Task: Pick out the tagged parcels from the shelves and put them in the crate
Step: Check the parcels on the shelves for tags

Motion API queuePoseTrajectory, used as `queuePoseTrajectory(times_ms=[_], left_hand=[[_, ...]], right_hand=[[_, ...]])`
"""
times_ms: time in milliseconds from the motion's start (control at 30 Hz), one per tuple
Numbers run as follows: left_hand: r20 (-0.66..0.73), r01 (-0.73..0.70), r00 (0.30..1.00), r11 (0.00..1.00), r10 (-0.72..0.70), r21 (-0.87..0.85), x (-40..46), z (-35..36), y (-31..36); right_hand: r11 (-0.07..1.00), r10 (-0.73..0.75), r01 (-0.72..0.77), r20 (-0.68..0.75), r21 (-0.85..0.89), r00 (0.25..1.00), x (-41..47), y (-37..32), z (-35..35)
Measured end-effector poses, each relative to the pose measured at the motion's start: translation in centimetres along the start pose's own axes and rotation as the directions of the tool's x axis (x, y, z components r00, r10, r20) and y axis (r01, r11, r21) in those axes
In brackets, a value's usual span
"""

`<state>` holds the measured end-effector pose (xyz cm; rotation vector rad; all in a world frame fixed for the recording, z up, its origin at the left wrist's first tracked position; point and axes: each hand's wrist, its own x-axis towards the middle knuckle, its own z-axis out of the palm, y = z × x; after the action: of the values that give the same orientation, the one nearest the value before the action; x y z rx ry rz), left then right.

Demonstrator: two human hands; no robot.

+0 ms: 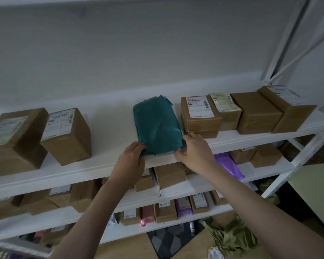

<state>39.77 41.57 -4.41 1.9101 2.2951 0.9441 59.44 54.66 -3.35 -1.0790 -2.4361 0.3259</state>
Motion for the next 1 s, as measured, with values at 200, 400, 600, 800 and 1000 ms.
queuePoseTrajectory(times_ms=[200, 400, 600, 800, 1000], left_hand=[[0.023, 0.055, 0.998, 0.997, -0.054, -0.045, -0.2, -0.8, 0.5], [0.144, -0.004, 0.989, 0.995, -0.011, 0.103, 2.8, -3.0, 1.1], [0.111, -0.065, 0.993, 0.967, 0.038, 0.247, 5.5, -4.3, 3.1], [0.065, -0.058, 0.997, 0.988, 0.049, 0.142, 6.0, -5.5, 2.5], [-0.002, 0.042, 0.999, 0.998, -0.042, -0.044, 4.5, -7.0, -0.3]], right_hand=[[0.954, -0.053, 0.081, -0.105, 0.288, 0.993, 0.6, -1.3, -1.2], [0.938, -0.14, 0.174, -0.131, 0.3, 0.981, 1.8, -3.6, -1.6], [0.92, -0.215, 0.207, -0.013, 0.332, 0.976, 2.3, -5.4, -1.0], [0.914, -0.212, 0.172, 0.07, 0.366, 0.975, 2.2, -5.2, -0.6], [0.983, -0.114, 0.078, 0.218, 0.165, 0.969, 2.7, -3.5, 1.7]])
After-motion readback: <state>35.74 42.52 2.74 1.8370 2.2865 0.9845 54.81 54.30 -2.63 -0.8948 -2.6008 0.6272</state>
